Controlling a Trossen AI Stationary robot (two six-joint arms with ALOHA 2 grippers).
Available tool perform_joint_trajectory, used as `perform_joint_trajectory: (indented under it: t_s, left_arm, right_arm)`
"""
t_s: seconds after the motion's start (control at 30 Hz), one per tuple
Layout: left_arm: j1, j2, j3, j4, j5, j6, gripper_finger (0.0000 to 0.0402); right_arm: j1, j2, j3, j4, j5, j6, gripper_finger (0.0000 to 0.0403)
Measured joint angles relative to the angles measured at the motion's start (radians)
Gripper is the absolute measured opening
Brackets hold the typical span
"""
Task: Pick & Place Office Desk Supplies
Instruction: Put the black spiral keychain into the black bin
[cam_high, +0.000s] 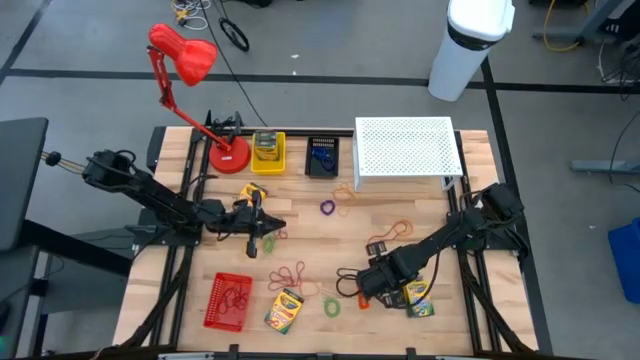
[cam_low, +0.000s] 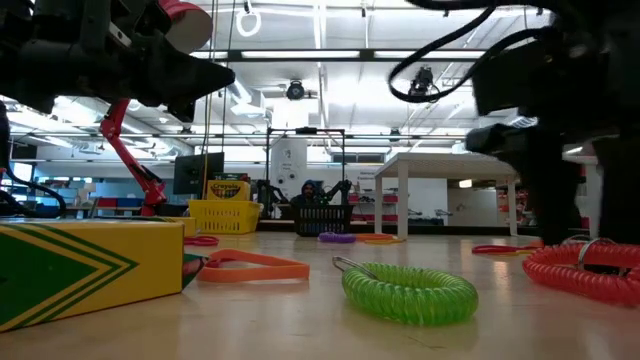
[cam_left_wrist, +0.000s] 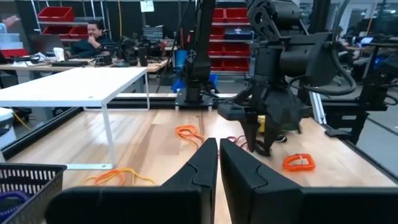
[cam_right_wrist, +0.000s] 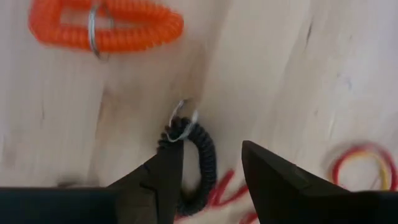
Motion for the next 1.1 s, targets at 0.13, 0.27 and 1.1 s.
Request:
perform_joint_trajectory:
  t_s: [0.13,0.27,1.1]
  left_arm:
    - [0.0,0.0,0.0,-0.017,-0.008,-0.012,0.0028]
    - [0.0,0.0,0.0,-0.05,-0.008,-0.058,0.0028]
    - [0.0,0.0,0.0,-0.058,-0.067,-0.076,0.0027]
  right_arm:
    - [-0.026,0.011,0.0,0.011,-0.042,-0.029,0.0152]
    - [-0.041,0.012,0.0,0.019,-0.062,-0.06,0.0098]
    - [-0.454,-0.149,0.223,0.151,0.346,-0.079,0.001]
